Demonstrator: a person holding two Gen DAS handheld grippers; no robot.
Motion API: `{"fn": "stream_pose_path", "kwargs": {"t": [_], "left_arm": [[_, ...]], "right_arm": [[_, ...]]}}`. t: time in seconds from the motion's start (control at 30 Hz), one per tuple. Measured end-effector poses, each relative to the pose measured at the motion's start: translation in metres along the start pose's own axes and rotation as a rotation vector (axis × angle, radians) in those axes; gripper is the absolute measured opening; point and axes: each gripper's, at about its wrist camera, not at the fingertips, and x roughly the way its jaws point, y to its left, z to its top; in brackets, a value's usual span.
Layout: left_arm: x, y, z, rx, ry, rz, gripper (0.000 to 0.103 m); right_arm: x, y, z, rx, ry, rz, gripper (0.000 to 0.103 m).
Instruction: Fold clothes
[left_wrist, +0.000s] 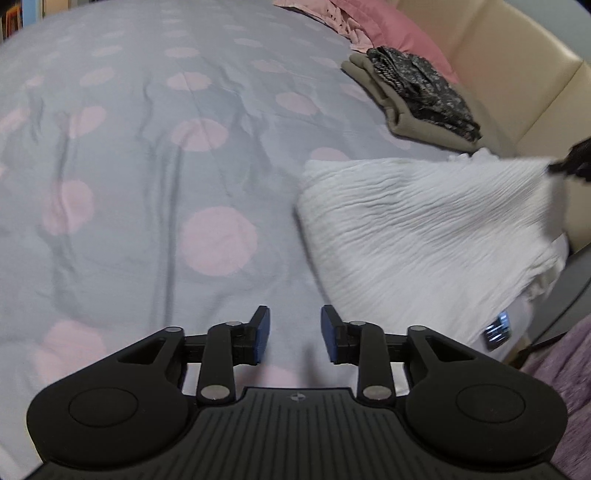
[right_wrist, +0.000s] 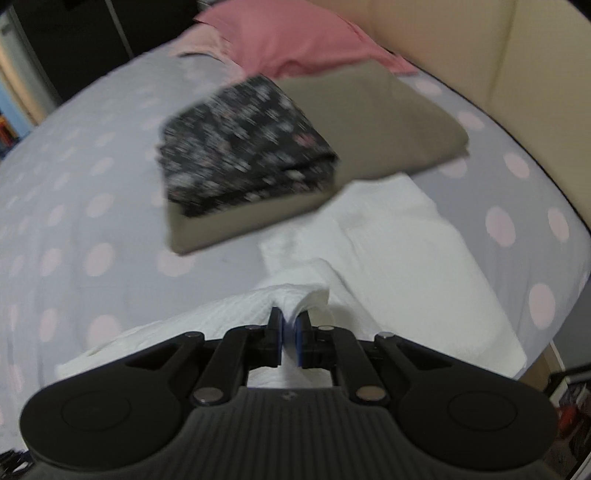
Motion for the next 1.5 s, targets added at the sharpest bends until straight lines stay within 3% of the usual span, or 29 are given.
{"fn": "stream_pose_path", "kwargs": {"t": [0.03, 0.17, 0.23, 0.27, 0.43, 0.53, 0.67, 0.77, 0.93, 1.07, 1.23, 1.5], "left_arm": [[0.005, -0.001, 0.0, -0.019, 0.009, -0.01, 0.042], [0.026, -0.004, -0.001, -0.097, 0.044, -0.051, 0.043], [0.036, -0.006, -0.001, -0.136, 0.062, -0.072, 0.043], [0.041, -0.007, -0.001, -0.155, 0.071, -0.082, 0.043], [0.067, -0.011, -0.002, -0.252, 0.115, -0.133, 0.044], [0.08, -0.014, -0.003, -0.297, 0.13, -0.156, 0.042], [0.081, -0.017, -0.005, -0.289, 0.085, -0.141, 0.012], [0.07, -0.014, -0.002, -0.307, 0.026, -0.164, 0.007], [0.018, -0.009, 0.025, -0.297, -0.121, -0.168, 0.006], [-0.018, 0.005, 0.05, -0.27, -0.134, -0.115, 0.006], [-0.059, 0.049, 0.06, -0.256, -0.131, 0.02, 0.006], [-0.113, 0.145, 0.016, -0.31, -0.028, 0.253, 0.006]], "right_arm": [[0.009, -0.003, -0.001, 0.013, 0.005, -0.009, 0.009], [0.027, -0.008, -0.008, 0.027, -0.024, -0.052, 0.019], [0.032, -0.008, -0.012, 0.025, -0.05, -0.076, 0.049], [0.034, -0.008, -0.014, 0.025, -0.063, -0.089, 0.051], [0.02, -0.004, -0.03, 0.066, -0.164, -0.09, 0.052], [0.006, -0.008, -0.036, 0.126, -0.216, -0.044, 0.052], [-0.006, -0.005, -0.043, 0.077, -0.288, -0.099, 0.052], [-0.003, -0.005, -0.047, 0.051, -0.275, -0.102, 0.052], [0.003, -0.008, -0.051, 0.042, -0.249, -0.139, 0.052], [0.002, -0.01, -0.054, 0.052, -0.247, -0.144, 0.052], [0.001, -0.006, -0.057, 0.028, -0.246, -0.148, 0.052], [0.003, 0.012, -0.059, -0.046, -0.235, -0.134, 0.052]]}}
